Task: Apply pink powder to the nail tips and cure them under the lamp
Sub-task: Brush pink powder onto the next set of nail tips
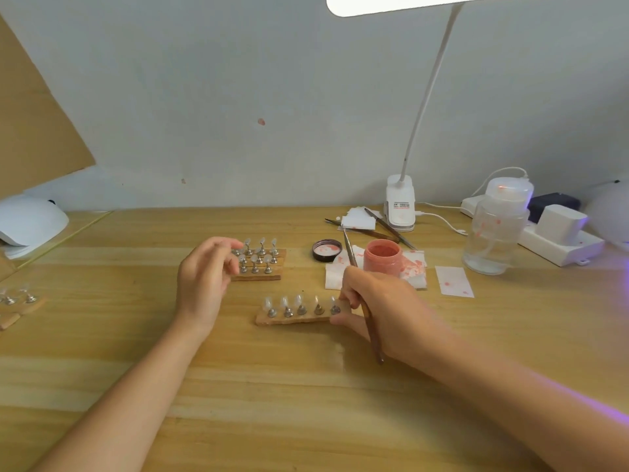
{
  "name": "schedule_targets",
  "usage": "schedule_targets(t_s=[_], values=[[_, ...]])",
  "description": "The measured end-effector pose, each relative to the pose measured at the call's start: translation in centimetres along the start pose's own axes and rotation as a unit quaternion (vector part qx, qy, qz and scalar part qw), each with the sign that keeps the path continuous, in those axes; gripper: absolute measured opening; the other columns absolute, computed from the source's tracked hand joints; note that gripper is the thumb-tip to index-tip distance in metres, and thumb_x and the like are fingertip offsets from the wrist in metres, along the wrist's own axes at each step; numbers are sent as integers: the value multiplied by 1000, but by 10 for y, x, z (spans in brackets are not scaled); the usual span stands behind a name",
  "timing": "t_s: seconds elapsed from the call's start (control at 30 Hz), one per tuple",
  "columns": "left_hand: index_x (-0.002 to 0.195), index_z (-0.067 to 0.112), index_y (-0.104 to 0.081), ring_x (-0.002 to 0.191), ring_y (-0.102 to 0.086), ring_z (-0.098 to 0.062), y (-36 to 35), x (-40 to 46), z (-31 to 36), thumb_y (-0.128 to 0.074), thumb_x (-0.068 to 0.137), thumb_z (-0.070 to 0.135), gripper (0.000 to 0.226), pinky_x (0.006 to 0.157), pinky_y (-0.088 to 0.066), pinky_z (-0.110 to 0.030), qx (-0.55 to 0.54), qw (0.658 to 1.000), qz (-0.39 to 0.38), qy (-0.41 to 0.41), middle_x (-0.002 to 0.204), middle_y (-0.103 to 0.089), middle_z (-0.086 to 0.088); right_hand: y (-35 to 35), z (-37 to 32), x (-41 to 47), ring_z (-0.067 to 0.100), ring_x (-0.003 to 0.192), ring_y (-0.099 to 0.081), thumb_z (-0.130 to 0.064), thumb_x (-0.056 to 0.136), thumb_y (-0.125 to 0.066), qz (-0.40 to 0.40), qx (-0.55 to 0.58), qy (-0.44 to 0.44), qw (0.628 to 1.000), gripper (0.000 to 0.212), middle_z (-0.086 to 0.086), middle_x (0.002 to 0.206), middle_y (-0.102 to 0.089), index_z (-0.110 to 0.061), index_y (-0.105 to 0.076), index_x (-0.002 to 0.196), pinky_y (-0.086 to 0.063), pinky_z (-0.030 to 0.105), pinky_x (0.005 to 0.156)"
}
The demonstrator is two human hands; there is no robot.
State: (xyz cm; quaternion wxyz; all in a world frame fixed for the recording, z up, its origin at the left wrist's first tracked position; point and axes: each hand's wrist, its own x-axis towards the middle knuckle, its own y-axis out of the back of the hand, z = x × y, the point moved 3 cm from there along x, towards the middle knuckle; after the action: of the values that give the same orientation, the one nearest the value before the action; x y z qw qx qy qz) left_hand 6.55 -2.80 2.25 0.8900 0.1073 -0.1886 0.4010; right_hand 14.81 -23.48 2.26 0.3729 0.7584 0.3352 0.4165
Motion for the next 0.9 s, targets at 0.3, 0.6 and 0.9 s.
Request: schedule_targets(t_s=[0.3,0.6,0.9], values=[[90,28,-61,74,-52,1,-52,-28,12,-58,56,59,45,63,-39,-12,85,954,-286,-14,78,-60,16,38,39,-56,14,63,-41,-39,77,-71,44,-100,-32,994,43,-7,74,-55,-31,-29,72,-33,16,50],[80,47,-51,76,-46,7,-90,-36,0,-62,50,67,38,66,-35,-7,266,898,-343,-69,82,-52,19,40,69,-58,19,78,-57,-50,78,-62,46,-75,-133,987,38,-4,89,-62,-36,-28,69,-49,33,68],[68,34,-59,59,-45,6,-102,-28,-2,-80,67,22,24,57,-36,-8,203,917,-341,-46,67,-53,11,66,66,-58,8,59,-55,-58,85,-40,186,-22,-65,980,47,-11,65,-57,-16,-59,79,-51,39,57]])
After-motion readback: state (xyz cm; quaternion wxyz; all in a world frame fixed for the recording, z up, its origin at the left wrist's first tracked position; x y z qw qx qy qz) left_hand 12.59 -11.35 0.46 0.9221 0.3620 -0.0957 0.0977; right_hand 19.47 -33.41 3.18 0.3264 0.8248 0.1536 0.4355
